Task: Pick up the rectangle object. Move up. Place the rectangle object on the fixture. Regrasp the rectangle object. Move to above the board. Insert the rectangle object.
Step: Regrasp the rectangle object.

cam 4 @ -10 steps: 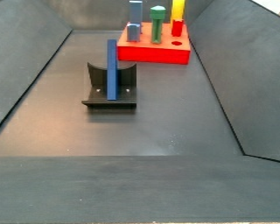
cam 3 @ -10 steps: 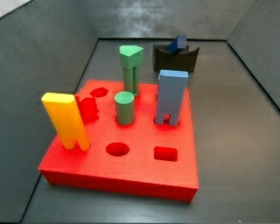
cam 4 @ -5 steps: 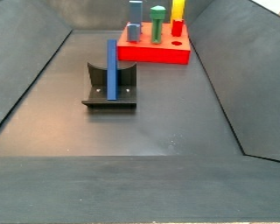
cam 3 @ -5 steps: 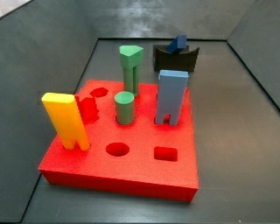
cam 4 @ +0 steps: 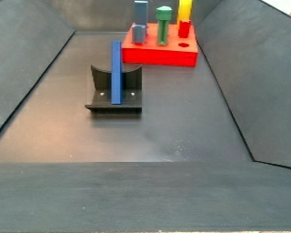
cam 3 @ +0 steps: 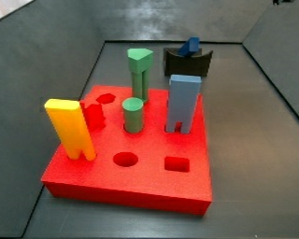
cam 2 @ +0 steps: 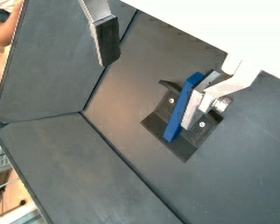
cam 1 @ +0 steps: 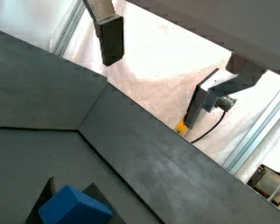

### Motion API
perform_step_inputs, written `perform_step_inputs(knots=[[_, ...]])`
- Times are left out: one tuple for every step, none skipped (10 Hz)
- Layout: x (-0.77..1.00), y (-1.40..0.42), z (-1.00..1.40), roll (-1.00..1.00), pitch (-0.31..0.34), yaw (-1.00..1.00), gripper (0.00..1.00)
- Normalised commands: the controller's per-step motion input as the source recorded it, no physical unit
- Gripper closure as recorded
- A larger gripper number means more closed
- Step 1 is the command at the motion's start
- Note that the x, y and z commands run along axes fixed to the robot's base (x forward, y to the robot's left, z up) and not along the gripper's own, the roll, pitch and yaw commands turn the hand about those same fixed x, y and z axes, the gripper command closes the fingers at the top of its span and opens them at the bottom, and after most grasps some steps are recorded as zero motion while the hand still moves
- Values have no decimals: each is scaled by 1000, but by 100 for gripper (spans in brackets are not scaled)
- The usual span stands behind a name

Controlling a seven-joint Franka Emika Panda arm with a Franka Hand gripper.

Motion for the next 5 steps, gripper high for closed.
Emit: perform_step_inputs(knots=[[30, 51, -1000, 209, 175, 202, 0], [30, 50, -1000, 187, 144, 209, 0], [47, 40, -1000, 163, 78, 216, 0], [56, 38, -1000, 145, 47, 214, 0], [70, 35, -1000, 122, 4, 199, 0]])
